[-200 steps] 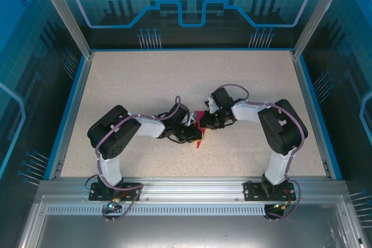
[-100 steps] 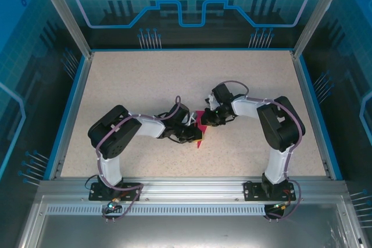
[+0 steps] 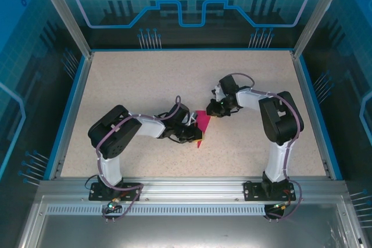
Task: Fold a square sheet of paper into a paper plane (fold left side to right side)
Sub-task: Fold the wing for the fifth time at the center of the table.
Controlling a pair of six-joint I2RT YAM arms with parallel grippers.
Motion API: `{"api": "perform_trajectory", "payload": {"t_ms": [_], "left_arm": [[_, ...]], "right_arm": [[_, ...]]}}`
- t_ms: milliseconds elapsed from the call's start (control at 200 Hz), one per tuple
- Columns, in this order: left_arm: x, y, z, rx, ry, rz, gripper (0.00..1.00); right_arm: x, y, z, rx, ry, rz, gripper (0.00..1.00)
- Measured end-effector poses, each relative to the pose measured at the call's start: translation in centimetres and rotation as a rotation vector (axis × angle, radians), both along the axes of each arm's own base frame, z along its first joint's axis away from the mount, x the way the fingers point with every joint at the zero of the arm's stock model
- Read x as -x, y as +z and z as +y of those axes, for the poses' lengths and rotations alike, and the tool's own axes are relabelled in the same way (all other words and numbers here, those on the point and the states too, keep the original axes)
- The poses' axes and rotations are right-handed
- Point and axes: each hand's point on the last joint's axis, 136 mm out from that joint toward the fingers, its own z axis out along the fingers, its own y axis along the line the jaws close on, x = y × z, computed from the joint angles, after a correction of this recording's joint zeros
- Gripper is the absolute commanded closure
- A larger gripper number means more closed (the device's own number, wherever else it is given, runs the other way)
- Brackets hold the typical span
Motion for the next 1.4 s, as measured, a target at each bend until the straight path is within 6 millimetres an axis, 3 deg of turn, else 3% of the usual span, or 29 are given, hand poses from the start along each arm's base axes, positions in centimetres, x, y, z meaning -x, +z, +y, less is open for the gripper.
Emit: {"api": "perform_trajectory", "payload": {"t_ms": [590, 770, 925, 1050, 1235, 1400], "left_arm": [[-0.1, 0.1, -0.1, 0.002, 0.002, -0.007, 0.97], [-0.1, 0.1, -0.1, 0.0, 0.003, -0.01, 0.97], [0.0, 0.0, -0.2, 0.0, -0.001, -0.01, 0.97], [0.0, 0.1, -0.2, 0.0, -0.001, -0.01, 0.97], [0.0, 0.1, -0.2, 0.001, -0.001, -0.01, 0.96], [0.2, 0.1, -0.2, -0.003, -0.003, -0.006, 0.93]], "right_arm": [[-3.0, 0.1, -1.4, -0.013, -0.027, 0.018, 0.85], [-4.8, 1.4, -3.6, 0.016, -0.085, -0.071, 0.84], [-3.0, 5.2, -3.7, -0.02, -0.082, -0.146, 0.84], [-0.3, 6.7, -1.3, -0.088, -0.031, -0.162, 0.84], [3.7, 3.6, 3.0, -0.126, 0.061, -0.04, 0.84], [4.6, 0.3, 3.0, -0.09, 0.047, 0.051, 0.84]]}}
